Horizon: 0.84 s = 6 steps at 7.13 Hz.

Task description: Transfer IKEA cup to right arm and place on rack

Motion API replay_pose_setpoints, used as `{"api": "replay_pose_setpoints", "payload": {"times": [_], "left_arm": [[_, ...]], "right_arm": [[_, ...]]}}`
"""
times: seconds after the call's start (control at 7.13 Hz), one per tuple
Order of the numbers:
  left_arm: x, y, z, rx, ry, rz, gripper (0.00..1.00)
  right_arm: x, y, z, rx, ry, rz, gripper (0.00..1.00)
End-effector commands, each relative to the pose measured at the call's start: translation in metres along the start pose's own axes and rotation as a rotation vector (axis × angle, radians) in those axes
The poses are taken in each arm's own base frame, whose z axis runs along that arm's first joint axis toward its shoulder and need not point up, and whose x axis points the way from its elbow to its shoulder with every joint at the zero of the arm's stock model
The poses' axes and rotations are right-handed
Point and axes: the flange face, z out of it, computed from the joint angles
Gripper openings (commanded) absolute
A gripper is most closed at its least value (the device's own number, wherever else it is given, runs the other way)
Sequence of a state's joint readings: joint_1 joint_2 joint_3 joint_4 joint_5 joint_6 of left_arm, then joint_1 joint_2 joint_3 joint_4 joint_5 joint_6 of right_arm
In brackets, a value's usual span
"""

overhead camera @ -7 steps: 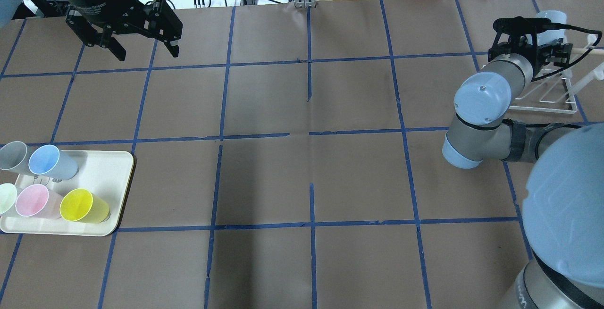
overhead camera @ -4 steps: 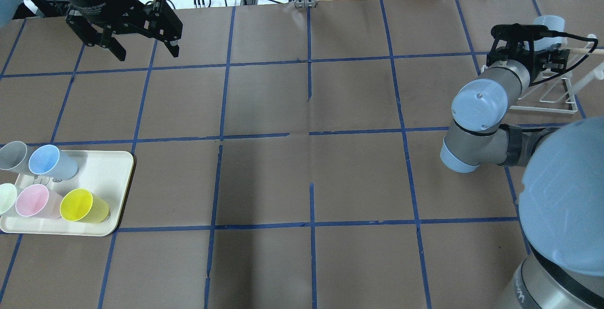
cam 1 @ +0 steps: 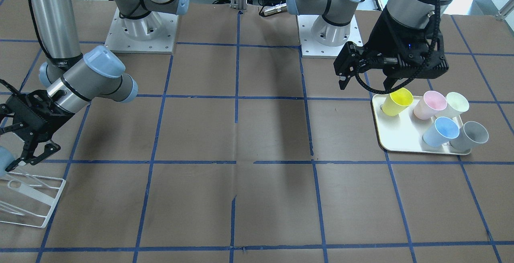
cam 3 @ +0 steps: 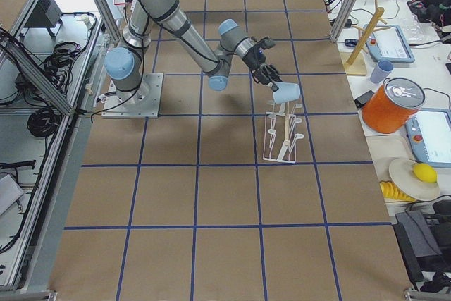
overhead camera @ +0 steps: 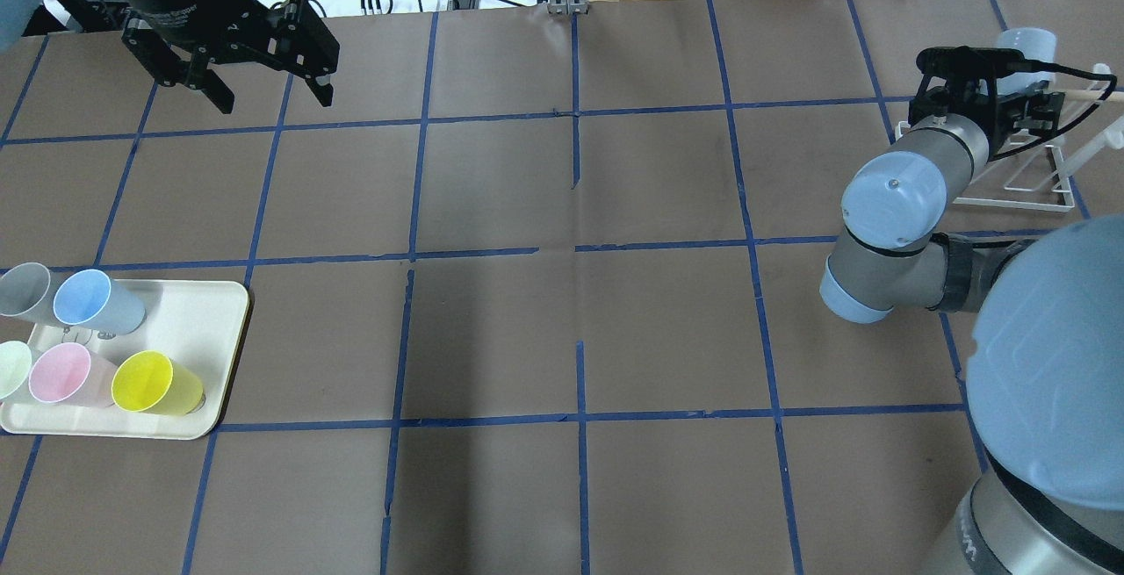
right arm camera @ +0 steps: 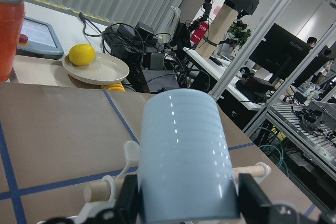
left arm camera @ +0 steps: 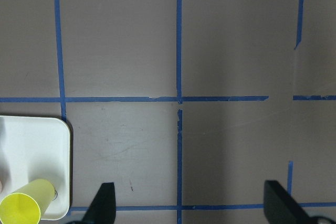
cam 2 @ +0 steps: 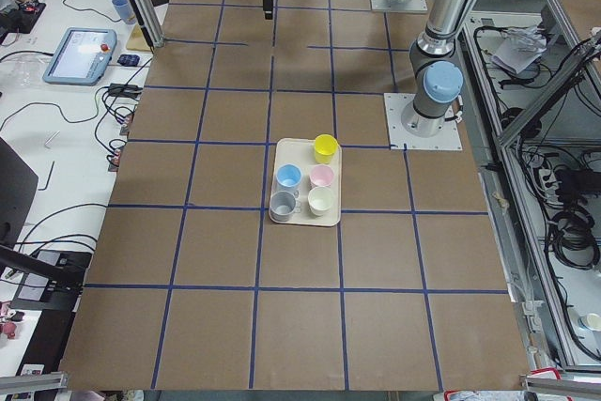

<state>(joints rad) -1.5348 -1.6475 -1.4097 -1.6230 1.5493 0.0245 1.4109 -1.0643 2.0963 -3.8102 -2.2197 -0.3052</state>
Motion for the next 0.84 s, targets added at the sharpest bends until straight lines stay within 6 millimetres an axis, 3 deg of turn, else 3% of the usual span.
{"api": "replay_pose_setpoints", "payload": {"times": [0.0,0.7], "left_arm": [[0.0,0.0,0.0,0.0,0.0,-0.001,1.0],[0.0,0.0,0.0,0.0,-0.002,0.004,1.0]], "right_arm": [[0.001,0.005,-0.001,0.0,0.001,0.0,0.0],[-0.009,0.019,0.005,0.003,-0.004,0.002,0.0]]}}
